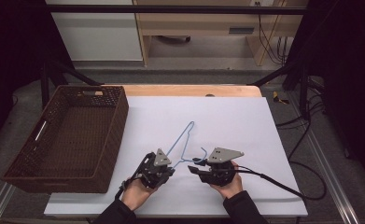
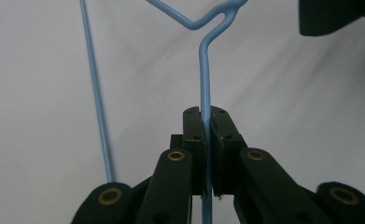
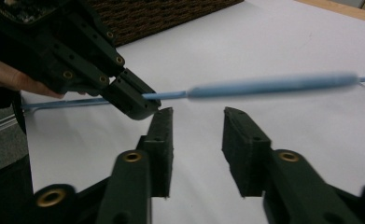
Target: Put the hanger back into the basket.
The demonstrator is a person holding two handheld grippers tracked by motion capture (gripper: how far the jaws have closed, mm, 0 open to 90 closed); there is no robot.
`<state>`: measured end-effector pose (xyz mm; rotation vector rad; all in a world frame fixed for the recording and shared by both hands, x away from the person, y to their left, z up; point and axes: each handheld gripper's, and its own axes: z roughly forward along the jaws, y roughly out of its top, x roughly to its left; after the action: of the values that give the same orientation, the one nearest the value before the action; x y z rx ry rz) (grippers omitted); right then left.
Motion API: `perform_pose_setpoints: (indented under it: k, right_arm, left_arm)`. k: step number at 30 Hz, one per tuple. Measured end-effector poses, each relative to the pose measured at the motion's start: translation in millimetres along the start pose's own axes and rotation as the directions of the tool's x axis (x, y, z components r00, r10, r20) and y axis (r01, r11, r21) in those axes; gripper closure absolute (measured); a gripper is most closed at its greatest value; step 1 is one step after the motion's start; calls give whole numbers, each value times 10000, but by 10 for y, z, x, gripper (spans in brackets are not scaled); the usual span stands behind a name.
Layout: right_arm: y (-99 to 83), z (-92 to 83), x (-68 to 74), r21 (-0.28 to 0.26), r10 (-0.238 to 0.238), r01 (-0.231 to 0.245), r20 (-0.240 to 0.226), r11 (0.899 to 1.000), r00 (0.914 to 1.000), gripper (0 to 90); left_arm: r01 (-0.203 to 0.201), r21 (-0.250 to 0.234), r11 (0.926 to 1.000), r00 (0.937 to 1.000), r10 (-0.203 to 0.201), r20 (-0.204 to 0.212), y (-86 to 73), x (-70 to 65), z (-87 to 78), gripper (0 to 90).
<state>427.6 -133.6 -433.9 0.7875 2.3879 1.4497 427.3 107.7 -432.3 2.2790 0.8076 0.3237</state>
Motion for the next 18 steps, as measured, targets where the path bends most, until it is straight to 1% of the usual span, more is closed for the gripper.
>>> perform_pose_setpoints:
  k: [1, 2, 3, 5, 6, 7, 8, 9, 10, 11, 12, 13, 14, 15, 16, 18]
  right_arm:
    - [0, 0, 0, 0, 0, 0, 0, 10000, 10000, 606]
    - [-4, -18, -6, 63, -20, 20, 12, 10000, 10000, 570]
    - [-4, -18, -6, 63, -20, 20, 12, 10000, 10000, 570]
    - [-10, -32, -19, 82, 46, -46, 16, 10000, 10000, 545]
    - [-21, -63, -52, 11, 162, -162, 38, 9999, 9999, 523]
    - [-21, -63, -52, 11, 162, -162, 38, 9999, 9999, 523]
    - [-30, -111, -95, -141, 305, -304, 93, 9994, 9995, 498]
    - [-30, -111, -95, -141, 305, -304, 93, 9994, 9995, 498]
    - [-31, -174, -134, -253, 412, -406, 242, 9989, 9989, 462]
    - [-31, -174, -134, -253, 412, -406, 242, 9989, 9989, 462]
    - [-34, -242, -177, -444, 559, -542, 372, 9975, 9977, 422]
    - [-35, -275, -202, -559, 619, -595, 428, 9967, 9972, 407]
    - [-35, -275, -202, -559, 619, -595, 428, 9967, 9972, 407]
    - [-40, -343, -252, -644, 739, -699, 619, 9955, 9953, 377]
    - [-45, -374, -275, -696, 775, -725, 709, 9949, 9945, 368]
    - [-50, -404, -298, -713, 829, -774, 783, 9944, 9935, 355]
  left_arm:
    - [0, 0, 10000, 10000, 0, 0, 0, 0, 0, 863]
    - [13, -141, 9999, 10000, -13, -28, 2, 13, -31, 863]
    - [13, -141, 9999, 10000, -13, -28, 2, 13, -31, 864]
    - [-78, -196, 9998, 10000, 76, -60, 10, 29, -75, 864]
    - [-86, -290, 9995, 9999, 82, -118, 14, 41, -106, 865]
    - [-86, -290, 9995, 9999, 82, -118, 14, 41, -106, 865]
    - [-50, -385, 9992, 9999, 45, -125, 21, 59, -145, 865]
    - [-50, -385, 9992, 9999, 45, -125, 21, 59, -145, 865]
    - [-8, -526, 9986, 9999, 0, -143, 25, 83, -190, 865]
    - [-8, -526, 9986, 9999, 0, -143, 25, 83, -190, 866]
    - [-9, -668, 9978, 9998, -3, -187, 30, 105, -237, 865]
    - [-9, -668, 9978, 9998, -3, -187, 30, 105, -237, 866]
    - [59, -721, 9974, 9999, -69, -130, 33, 111, -260, 866]
    - [63, -818, 9966, 9999, -75, -139, 37, 118, -281, 866]
    - [70, -883, 9961, 9998, -85, -171, 42, 122, -302, 866]
    - [77, -1011, 9948, 9999, -90, -128, 51, 133, -350, 866]
